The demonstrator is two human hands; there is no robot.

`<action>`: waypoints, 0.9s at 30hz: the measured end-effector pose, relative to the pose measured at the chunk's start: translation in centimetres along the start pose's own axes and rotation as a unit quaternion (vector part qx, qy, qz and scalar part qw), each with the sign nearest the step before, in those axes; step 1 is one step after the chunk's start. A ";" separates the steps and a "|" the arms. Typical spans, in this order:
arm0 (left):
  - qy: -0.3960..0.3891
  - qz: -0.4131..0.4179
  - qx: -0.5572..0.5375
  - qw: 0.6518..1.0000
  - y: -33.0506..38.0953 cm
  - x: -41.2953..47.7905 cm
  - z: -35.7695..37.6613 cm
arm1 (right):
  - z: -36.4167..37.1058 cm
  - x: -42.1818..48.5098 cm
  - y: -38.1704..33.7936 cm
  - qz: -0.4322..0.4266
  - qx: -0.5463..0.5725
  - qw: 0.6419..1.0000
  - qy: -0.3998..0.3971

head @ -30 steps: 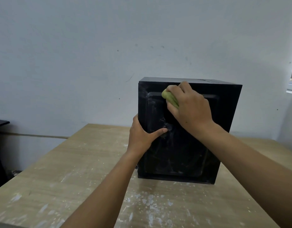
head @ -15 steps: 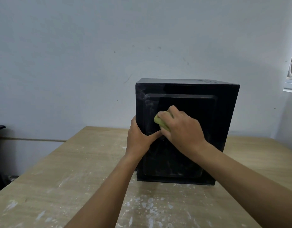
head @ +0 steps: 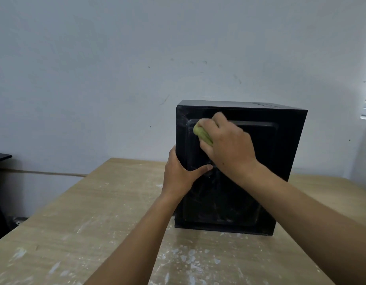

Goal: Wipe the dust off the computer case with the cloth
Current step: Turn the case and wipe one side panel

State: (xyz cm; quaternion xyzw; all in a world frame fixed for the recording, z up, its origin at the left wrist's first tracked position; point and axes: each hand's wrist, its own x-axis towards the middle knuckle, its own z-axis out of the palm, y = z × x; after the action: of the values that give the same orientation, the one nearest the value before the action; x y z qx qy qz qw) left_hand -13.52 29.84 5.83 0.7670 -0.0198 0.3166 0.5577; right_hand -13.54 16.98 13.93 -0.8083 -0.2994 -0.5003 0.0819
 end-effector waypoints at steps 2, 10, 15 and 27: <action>-0.002 0.005 0.009 1.000 0.0 0.0 -0.1 | 1.0 -1.7 -0.7 -0.011 -0.004 0.999 -0.035; -0.013 0.013 0.018 1.000 -0.3 -0.1 -0.2 | 0.7 -2.4 -0.4 -0.017 0.015 0.997 -0.070; -0.005 0.005 0.002 1.000 -0.5 -0.3 -0.1 | -1.6 0.9 1.3 0.012 0.002 1.000 -0.027; 0.016 0.005 -0.014 1.000 -1.2 -0.8 0.7 | -1.2 0.6 0.9 0.017 0.012 1.000 -0.014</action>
State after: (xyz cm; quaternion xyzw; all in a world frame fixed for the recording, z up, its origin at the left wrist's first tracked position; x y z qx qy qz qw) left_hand -13.37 29.37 4.31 0.7541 -0.0194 0.3314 0.5667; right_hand -13.73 15.97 15.23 -0.8193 -0.2927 -0.4836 0.0960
